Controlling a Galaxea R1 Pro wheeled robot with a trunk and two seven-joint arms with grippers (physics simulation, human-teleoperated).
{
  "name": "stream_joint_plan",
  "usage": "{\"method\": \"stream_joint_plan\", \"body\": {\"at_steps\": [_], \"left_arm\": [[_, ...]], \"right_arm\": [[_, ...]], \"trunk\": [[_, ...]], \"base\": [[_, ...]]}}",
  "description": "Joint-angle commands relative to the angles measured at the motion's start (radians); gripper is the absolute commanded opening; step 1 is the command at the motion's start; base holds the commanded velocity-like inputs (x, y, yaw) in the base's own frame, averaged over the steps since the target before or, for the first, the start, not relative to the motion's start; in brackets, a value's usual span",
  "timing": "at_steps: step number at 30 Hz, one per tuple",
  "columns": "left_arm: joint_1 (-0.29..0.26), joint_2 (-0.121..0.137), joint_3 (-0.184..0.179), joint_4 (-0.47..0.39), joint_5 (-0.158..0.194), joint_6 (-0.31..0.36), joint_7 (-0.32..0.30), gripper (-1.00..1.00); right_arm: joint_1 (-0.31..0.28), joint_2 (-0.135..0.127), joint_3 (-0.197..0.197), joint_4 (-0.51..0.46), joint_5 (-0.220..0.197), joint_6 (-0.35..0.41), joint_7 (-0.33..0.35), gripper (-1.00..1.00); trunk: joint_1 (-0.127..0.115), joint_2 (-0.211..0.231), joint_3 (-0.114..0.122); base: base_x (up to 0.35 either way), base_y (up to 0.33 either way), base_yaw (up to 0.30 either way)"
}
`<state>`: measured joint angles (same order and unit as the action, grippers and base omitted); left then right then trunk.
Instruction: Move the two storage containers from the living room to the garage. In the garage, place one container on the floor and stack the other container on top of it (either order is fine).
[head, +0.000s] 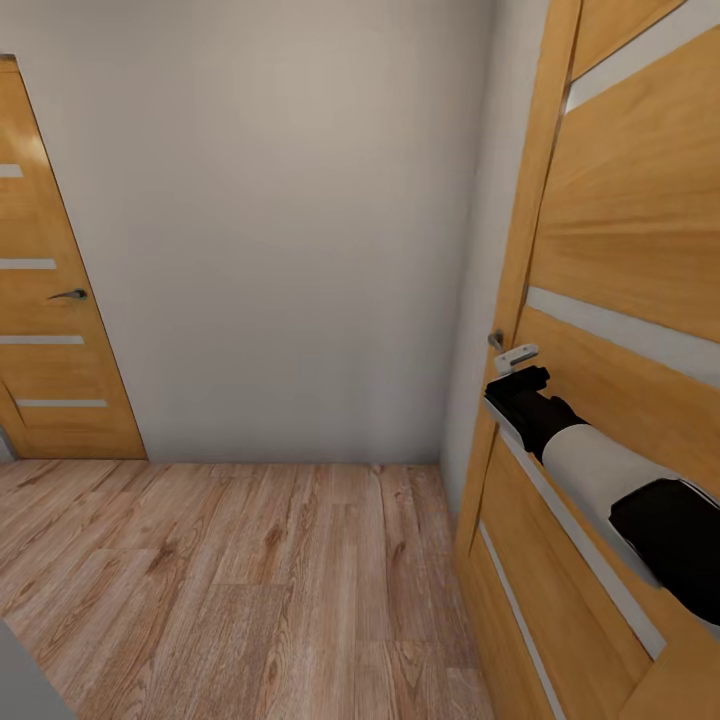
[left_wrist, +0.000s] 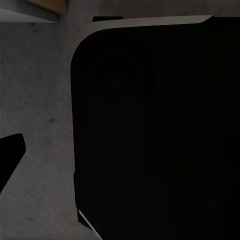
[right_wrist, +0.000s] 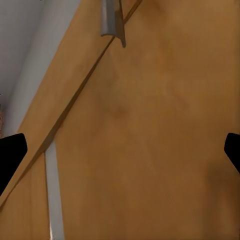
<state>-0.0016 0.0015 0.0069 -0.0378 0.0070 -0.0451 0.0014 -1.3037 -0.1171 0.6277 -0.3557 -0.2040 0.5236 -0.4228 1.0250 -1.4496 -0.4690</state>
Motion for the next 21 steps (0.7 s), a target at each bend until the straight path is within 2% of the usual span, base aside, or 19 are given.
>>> {"method": "stream_joint_plan", "body": {"at_steps": [1,7,13,21], "left_arm": [[0.0,0.0,0.001,-0.001,0.001,-0.002,0.0,1.0],[0.0,0.0,0.001,-0.001,0.001,-0.002,0.0,1.0],[0.0,0.0,0.001,-0.001,0.001,-0.002,0.0,1.0],[0.0,0.0,0.001,-0.001,0.001,-0.002,0.0,1.0]], "right_arm": [[-0.001,-0.008,0.007,-0.002,0.001,0.008,-0.01,1.0],[-0.001,-0.024,0.006,-0.002,-0.001,0.007,-0.01,1.0],[-0.001,-0.039,0.006,-0.003,-0.037,0.007,-0.009,1.0],[-0.001,-0.014,0.009,-0.017,-0.041,0.019,-0.011,1.0]], "trunk": [[0.0,0.0,-0.001],[0.0,0.0,-0.001],[0.0,0.0,-0.001],[0.0,0.0,-0.001]], "base": [[0.0,0.0,0.0],[0.0,0.0,0.0],[0.0,0.0,0.0],[0.0,0.0,0.0]]}}
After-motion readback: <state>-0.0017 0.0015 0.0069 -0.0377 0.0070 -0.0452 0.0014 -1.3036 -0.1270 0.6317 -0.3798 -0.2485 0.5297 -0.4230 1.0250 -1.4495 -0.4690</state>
